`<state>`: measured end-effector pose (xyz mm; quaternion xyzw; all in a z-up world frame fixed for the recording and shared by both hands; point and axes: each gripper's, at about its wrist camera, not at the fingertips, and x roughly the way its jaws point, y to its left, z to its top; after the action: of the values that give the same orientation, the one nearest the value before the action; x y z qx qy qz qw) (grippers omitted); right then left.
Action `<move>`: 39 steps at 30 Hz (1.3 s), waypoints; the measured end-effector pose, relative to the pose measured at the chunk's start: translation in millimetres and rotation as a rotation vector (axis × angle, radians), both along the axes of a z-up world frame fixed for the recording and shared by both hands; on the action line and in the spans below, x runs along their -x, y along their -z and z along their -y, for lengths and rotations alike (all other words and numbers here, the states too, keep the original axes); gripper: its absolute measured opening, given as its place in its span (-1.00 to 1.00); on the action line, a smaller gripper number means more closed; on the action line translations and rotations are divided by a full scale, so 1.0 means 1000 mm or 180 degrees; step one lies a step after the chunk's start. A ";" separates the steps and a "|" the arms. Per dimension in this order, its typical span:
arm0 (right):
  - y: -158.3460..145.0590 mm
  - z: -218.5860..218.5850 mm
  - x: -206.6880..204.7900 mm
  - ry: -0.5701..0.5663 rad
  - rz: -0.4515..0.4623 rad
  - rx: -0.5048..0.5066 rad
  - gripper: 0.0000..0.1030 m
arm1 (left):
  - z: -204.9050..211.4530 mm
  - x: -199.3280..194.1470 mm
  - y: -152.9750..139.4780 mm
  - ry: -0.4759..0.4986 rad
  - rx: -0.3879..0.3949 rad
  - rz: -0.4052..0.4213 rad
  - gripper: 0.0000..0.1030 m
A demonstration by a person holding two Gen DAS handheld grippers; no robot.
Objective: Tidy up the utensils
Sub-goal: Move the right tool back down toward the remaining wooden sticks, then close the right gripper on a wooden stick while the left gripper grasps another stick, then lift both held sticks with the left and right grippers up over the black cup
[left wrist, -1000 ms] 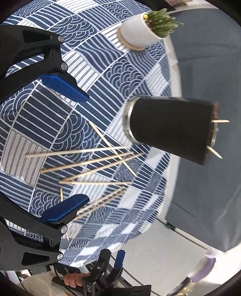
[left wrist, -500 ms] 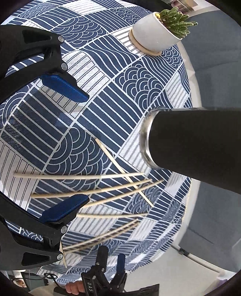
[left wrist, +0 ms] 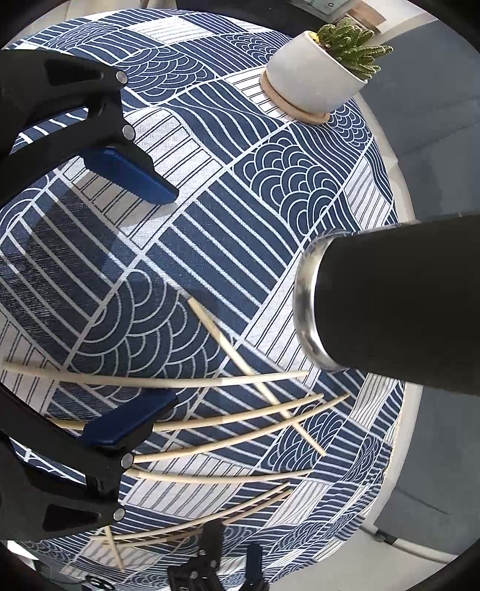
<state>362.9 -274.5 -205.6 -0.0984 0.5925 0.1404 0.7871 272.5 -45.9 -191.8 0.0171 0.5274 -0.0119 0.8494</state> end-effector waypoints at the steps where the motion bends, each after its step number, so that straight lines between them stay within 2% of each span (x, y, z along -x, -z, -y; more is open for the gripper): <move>1: 0.001 -0.001 -0.001 -0.0018 -0.0004 0.0008 0.87 | 0.000 -0.002 0.000 -0.0016 -0.0002 -0.0002 0.91; 15: 0.001 -0.003 -0.005 0.0008 -0.0076 0.0054 0.84 | 0.002 -0.005 0.001 -0.0052 0.0009 -0.0008 0.92; 16: 0.001 -0.004 -0.005 0.0013 -0.0073 0.0055 0.77 | 0.002 -0.005 0.001 -0.0051 0.0008 -0.0006 0.91; 18: -0.004 0.001 -0.006 0.0073 -0.0035 0.0046 0.49 | 0.002 -0.004 0.000 -0.0053 0.0005 0.0004 0.86; 20: -0.010 0.009 -0.007 0.0130 0.0020 0.0023 0.04 | -0.003 -0.001 -0.003 -0.0101 0.0012 0.0063 0.67; 21: -0.012 0.012 -0.008 0.0149 0.0034 0.0018 -0.08 | -0.006 -0.001 -0.004 -0.0144 0.0017 0.0088 0.48; 22: -0.014 0.015 -0.011 0.0178 0.0061 0.0010 -0.36 | -0.009 -0.001 -0.006 -0.0198 0.0025 0.0104 0.32; 23: -0.015 0.017 -0.014 0.0215 0.0079 0.0003 -0.62 | -0.012 -0.001 -0.007 -0.0235 0.0028 0.0104 0.25; 25: -0.016 0.022 -0.020 0.0272 0.0093 0.0014 -0.85 | -0.016 -0.002 -0.009 -0.0255 0.0035 0.0097 -0.11; 28: -0.016 0.031 -0.032 0.0347 0.0101 0.0002 -0.91 | -0.020 -0.003 -0.012 -0.0251 0.0063 0.0065 -0.60; 30: -0.016 0.036 -0.039 0.0390 0.0118 0.0042 -0.91 | -0.023 -0.002 -0.011 -0.0233 0.0076 0.0051 -0.73; 34: -0.013 0.047 -0.046 0.0510 0.0110 0.0038 -0.91 | -0.029 0.007 -0.012 -0.0220 0.0069 0.0032 -0.90; 39: -0.015 0.070 -0.054 0.0654 0.0079 0.0046 -0.91 | -0.047 0.022 -0.013 -0.0332 0.0146 -0.0016 -0.91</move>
<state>417.3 -344.2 -190.7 -0.0446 0.5906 0.0534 0.8039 250.2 0.9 -179.2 -0.0299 0.5292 0.0203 0.8477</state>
